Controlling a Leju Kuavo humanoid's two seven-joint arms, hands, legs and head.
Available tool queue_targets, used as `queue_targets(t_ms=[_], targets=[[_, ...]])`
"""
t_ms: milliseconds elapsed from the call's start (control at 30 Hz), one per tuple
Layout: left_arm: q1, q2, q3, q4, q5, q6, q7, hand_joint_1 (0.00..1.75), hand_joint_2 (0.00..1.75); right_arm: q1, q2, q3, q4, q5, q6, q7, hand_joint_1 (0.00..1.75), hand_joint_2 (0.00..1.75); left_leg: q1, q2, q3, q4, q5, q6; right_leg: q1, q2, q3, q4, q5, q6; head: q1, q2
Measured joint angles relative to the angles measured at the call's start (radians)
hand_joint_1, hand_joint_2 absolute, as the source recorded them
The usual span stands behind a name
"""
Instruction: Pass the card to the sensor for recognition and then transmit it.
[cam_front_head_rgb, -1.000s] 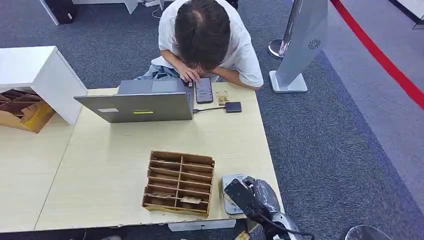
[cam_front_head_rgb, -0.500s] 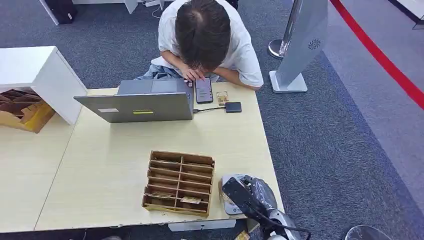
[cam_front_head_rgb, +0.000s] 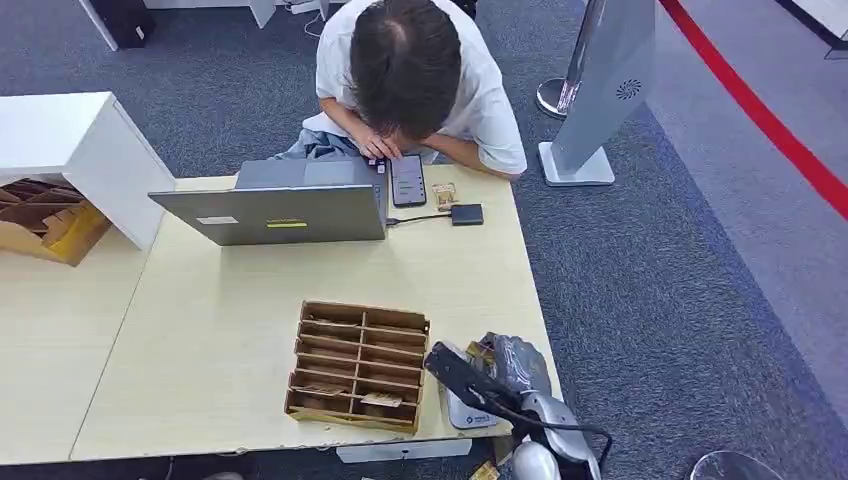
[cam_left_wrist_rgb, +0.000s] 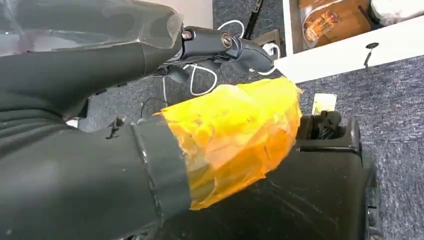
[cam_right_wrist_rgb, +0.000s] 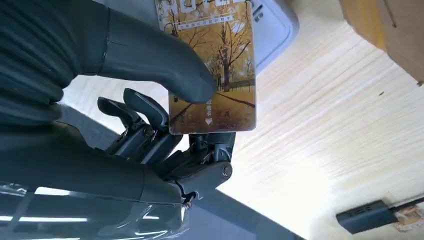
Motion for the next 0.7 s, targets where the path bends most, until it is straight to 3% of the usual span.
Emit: queue_targets(t_ms=[700], targets=[[-0.005,0.0,0.0,0.0,0.018,-0.006,0.0,0.0,0.0,-0.017,0.035,-0.022,0.011,0.127,0.0,0.005,1.75,1.75,0.0,0.0,0.0,0.0,0.0,0.0,0.0,0.0,0.0,0.0,0.0,0.0,0.0,0.0]])
